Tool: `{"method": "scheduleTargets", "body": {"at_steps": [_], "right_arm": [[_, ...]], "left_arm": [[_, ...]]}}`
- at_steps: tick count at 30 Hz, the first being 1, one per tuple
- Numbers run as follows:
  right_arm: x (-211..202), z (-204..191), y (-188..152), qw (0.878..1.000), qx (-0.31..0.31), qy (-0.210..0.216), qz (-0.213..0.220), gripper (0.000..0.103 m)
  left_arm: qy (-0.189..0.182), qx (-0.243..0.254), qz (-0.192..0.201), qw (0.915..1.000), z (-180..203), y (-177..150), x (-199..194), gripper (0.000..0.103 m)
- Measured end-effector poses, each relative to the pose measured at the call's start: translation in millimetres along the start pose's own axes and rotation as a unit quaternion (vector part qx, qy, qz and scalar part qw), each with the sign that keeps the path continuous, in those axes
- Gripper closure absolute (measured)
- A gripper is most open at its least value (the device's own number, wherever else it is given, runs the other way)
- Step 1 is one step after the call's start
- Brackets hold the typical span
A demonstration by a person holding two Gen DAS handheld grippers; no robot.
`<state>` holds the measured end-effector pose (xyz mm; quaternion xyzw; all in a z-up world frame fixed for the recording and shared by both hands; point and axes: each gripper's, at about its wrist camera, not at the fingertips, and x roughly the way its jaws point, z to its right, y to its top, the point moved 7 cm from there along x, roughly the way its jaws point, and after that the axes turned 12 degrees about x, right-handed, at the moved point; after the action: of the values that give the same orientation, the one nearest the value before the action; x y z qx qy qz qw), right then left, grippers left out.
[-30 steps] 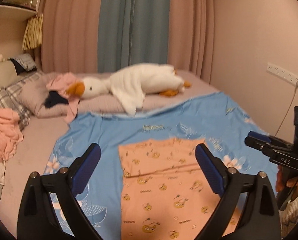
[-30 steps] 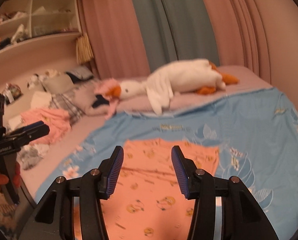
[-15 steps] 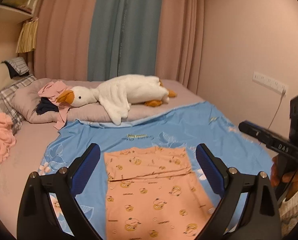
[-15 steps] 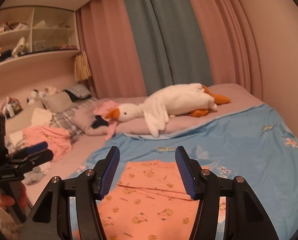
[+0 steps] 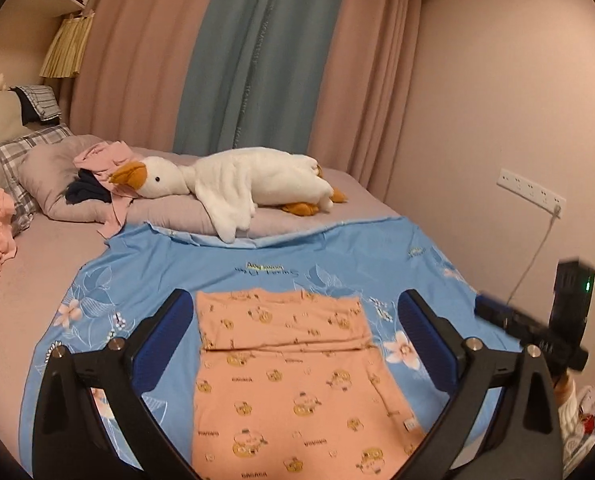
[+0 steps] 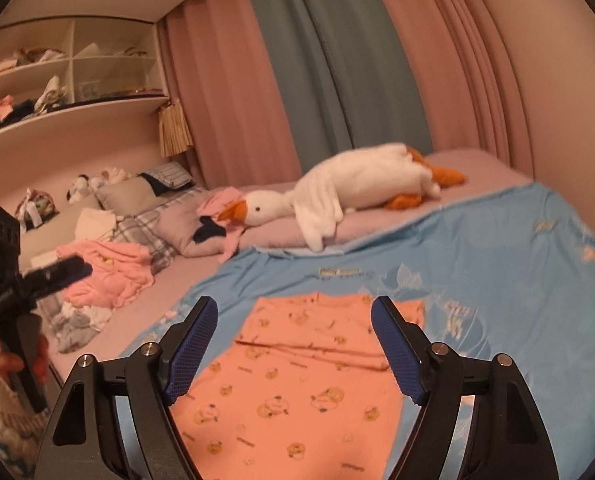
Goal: Fold small clothes
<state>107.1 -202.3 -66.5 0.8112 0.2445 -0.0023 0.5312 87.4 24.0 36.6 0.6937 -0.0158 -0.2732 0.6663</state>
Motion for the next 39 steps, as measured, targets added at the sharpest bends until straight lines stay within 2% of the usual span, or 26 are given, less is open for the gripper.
{"method": "scheduleTargets", "body": {"at_steps": [5, 8, 12, 14, 16, 19, 20, 21, 22, 23, 24, 25, 26, 27, 28, 30, 32, 35, 37, 39], "right_arm": [[0, 11, -12, 0.998, 0.055, 0.015, -0.010, 0.024], [1, 8, -16, 0.998, 0.057, 0.014, -0.015, 0.024], [1, -6, -12, 0.998, 0.056, 0.028, -0.011, 0.024], [-4, -17, -5, 0.997, 0.060, 0.057, -0.002, 0.024], [-15, -29, 0, 0.991, 0.081, 0.104, 0.006, 0.024], [-31, -38, 13, 0.985, 0.111, 0.132, 0.011, 0.024], [-37, -41, 21, 0.982, 0.120, 0.146, 0.012, 0.024], [-52, -47, 38, 0.976, 0.132, 0.169, 0.029, 0.024], [-67, -54, 54, 0.972, 0.134, 0.185, 0.054, 0.024], [-81, -60, 68, 0.972, 0.124, 0.186, 0.079, 0.021], [-94, -67, 82, 0.975, 0.105, 0.167, 0.104, 0.018], [-103, -72, 93, 0.977, 0.101, 0.150, 0.113, 0.017], [-110, -76, 104, 0.976, 0.113, 0.150, 0.108, 0.016], [-116, -80, 112, 0.974, 0.118, 0.165, 0.106, 0.016], [-125, -86, 119, 0.972, 0.114, 0.173, 0.108, 0.016], [-142, -95, 131, 0.978, 0.096, 0.140, 0.125, 0.016], [-157, -110, 139, 0.980, 0.070, 0.131, 0.133, 0.016], [-164, -122, 141, 0.983, 0.059, 0.122, 0.125, 0.015], [-161, -128, 137, 0.987, 0.042, 0.107, 0.115, 0.015], [-151, -130, 128, 0.991, 0.026, 0.085, 0.101, 0.014]], "left_arm": [[-0.016, -0.023, -0.010, 0.9995, 2, -3, 21, 0.000], [-0.035, -0.034, -0.018, 0.9986, 9, -5, 28, 0.000], [-0.046, -0.016, -0.017, 0.9987, 18, 12, 34, 0.001], [-0.032, 0.014, 0.013, 0.9993, 26, 30, 27, 0.001], [-0.036, 0.036, 0.044, 0.9977, 37, 44, 14, 0.001], [-0.038, 0.061, 0.060, 0.9956, 49, 67, -7, 0.001], [-0.023, 0.078, 0.076, 0.9938, 50, 83, -23, 0.001], [-0.007, 0.093, 0.102, 0.9904, 51, 102, -44, 0.001], [-0.006, 0.102, 0.123, 0.9871, 52, 119, -64, 0.000], [-0.024, 0.096, 0.131, 0.9865, 52, 131, -77, 0.000], [-0.035, 0.092, 0.130, 0.9866, 51, 142, -86, 0.000], [-0.013, 0.093, 0.130, 0.9871, 47, 153, -97, 0.000], [0.024, 0.093, 0.142, 0.9852, 41, 164, -112, 0.000], [0.038, 0.096, 0.154, 0.9826, 39, 172, -125, 0.000], [0.038, 0.100, 0.162, 0.9810, 39, 179, -138, 0.000], [0.041, 0.098, 0.173, 0.9791, 36, 192, -160, 0.000], [0.055, 0.094, 0.174, 0.9788, 33, 202, -176, 0.000], [0.052, 0.096, 0.163, 0.9806, 34, 203, -184, 0.000], [0.048, 0.097, 0.145, 0.9835, 37, 194, -179, 0.000], [0.037, 0.091, 0.115, 0.9885, 39, 172, -165, 0.000]]}}
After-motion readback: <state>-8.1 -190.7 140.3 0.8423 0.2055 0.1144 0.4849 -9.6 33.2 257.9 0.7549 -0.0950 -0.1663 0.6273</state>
